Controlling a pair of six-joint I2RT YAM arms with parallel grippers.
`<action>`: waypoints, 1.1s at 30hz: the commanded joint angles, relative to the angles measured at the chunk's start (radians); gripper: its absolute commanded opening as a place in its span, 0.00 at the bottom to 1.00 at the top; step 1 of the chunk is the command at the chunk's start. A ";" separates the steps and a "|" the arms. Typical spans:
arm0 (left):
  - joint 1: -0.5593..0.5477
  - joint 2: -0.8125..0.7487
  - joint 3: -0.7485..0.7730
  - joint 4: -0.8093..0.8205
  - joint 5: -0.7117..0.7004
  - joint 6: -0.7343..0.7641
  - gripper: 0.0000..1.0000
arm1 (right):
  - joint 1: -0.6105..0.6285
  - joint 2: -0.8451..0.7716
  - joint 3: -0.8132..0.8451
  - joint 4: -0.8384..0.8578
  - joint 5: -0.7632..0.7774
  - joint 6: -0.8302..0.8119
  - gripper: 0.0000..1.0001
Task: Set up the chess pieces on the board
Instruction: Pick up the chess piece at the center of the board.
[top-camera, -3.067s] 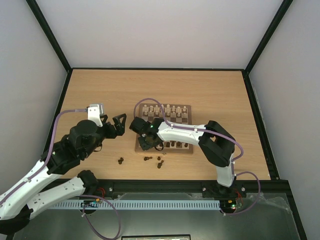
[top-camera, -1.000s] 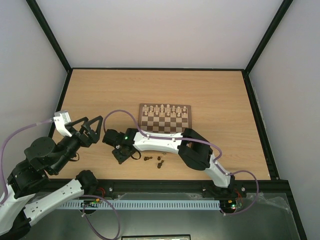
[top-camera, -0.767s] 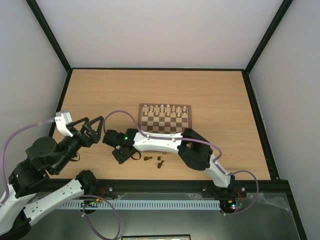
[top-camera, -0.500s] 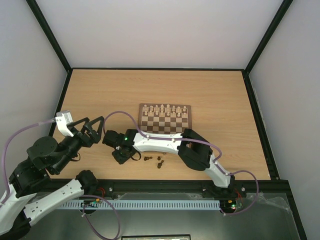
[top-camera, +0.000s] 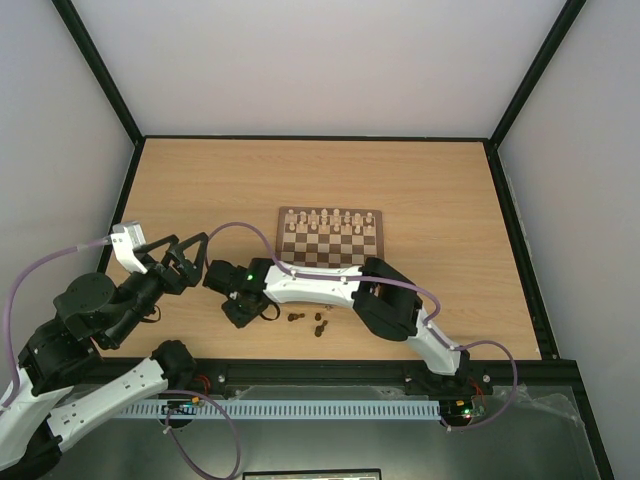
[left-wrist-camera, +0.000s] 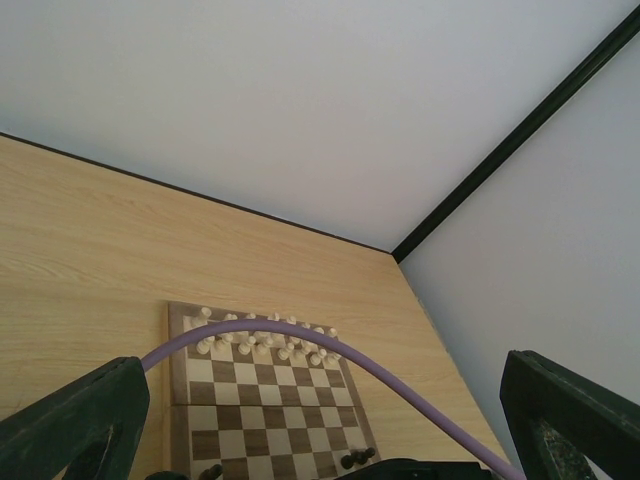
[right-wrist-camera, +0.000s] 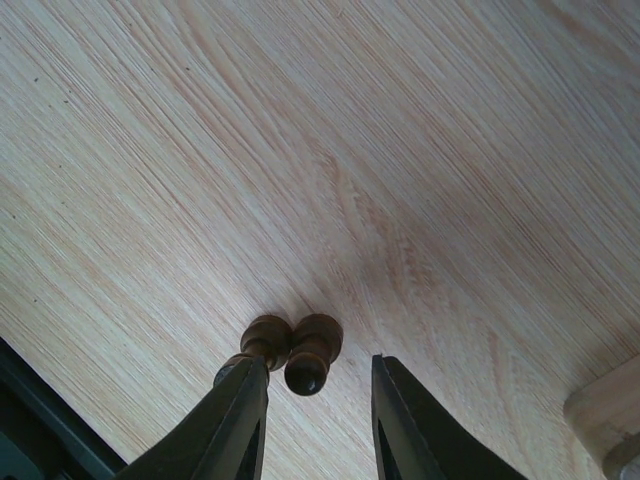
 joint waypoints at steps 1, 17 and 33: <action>0.004 0.005 -0.005 0.017 -0.018 0.016 0.99 | 0.006 0.045 0.012 -0.056 0.011 -0.012 0.29; 0.004 0.005 -0.014 0.023 -0.017 0.016 0.99 | 0.007 -0.021 -0.049 -0.032 0.022 -0.001 0.29; 0.004 0.010 -0.019 0.025 -0.017 0.014 0.99 | -0.002 -0.104 -0.096 0.023 0.026 0.008 0.30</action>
